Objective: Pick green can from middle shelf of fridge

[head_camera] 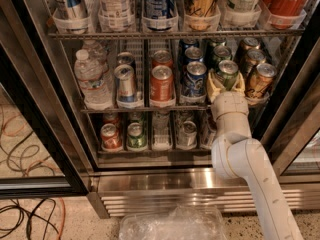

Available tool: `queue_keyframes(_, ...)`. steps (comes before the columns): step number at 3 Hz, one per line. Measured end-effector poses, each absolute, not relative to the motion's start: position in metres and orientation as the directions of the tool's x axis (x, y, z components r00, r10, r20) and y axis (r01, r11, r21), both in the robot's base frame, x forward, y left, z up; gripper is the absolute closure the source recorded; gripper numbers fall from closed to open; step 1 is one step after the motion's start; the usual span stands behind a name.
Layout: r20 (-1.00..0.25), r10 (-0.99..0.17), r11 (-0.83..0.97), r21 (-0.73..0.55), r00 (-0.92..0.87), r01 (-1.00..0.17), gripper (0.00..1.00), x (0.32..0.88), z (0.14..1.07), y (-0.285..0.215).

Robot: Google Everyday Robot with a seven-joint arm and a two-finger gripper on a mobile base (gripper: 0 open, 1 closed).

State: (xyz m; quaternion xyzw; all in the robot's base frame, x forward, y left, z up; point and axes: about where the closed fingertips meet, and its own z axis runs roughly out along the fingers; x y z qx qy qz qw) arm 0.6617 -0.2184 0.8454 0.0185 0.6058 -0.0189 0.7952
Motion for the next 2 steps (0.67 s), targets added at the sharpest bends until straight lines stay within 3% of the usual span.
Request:
queue_keyframes(1,-0.964,-0.007,0.999,0.007,0.266,0.052,1.00,0.662,0.846,-0.218)
queue_keyframes(2,-0.962,-0.006,0.999,0.009,0.272,0.051,1.00,0.658,0.857,-0.219)
